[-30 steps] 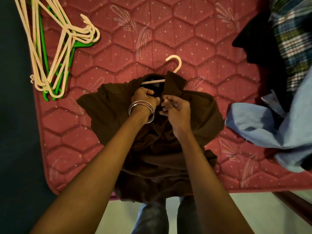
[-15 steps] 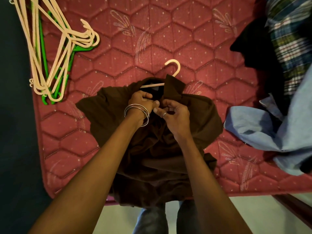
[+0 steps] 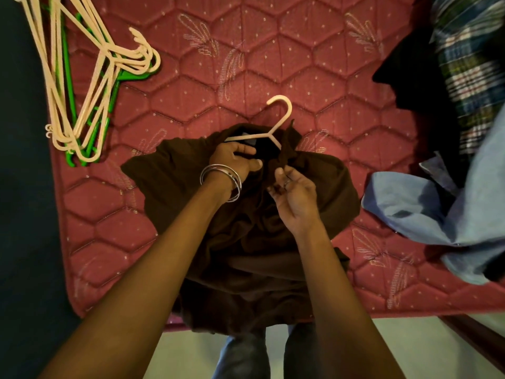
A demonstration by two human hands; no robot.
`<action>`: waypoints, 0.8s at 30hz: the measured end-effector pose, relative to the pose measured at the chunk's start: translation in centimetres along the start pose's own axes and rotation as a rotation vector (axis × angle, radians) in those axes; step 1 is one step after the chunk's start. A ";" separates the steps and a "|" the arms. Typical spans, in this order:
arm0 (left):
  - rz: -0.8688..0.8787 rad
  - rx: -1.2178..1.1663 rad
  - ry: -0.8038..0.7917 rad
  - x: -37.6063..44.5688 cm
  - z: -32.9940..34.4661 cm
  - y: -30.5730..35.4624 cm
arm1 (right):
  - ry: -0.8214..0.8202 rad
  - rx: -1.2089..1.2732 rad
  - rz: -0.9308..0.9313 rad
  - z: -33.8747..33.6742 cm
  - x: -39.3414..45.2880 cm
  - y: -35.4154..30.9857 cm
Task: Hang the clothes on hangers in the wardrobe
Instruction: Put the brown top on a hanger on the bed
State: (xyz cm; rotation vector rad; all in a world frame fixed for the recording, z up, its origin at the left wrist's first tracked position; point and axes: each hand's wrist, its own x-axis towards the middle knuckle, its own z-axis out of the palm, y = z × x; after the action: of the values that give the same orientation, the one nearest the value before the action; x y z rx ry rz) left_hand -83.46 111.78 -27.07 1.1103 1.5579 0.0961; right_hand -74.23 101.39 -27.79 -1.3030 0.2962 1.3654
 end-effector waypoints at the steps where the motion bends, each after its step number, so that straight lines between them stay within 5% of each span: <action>1: 0.018 0.012 0.005 -0.2 0.1 0.1 | -0.023 -0.065 -0.054 0.1 0.0 0.1; 8: 0.046 0.077 0.047 -0.6 0.8 0.3 | 0.128 -0.862 -0.644 -0.2 0.8 0.9; 12: 0.029 0.053 0.051 -0.4 0.7 0.5 | 0.131 -1.015 -0.800 -0.6 1.1 1.1; 18: 0.014 0.057 0.072 -0.4 0.7 0.4 | 0.049 -0.997 -0.771 -0.8 0.9 1.3; 24: 0.059 0.149 0.040 -0.4 0.6 1.0 | -0.101 -0.579 -0.423 -1.1 0.4 0.3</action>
State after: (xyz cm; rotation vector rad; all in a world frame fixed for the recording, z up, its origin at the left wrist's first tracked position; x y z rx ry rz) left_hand -82.44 111.72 -26.36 1.2785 1.5886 0.0428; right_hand -73.84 100.70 -28.67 -1.6417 -0.4586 1.1792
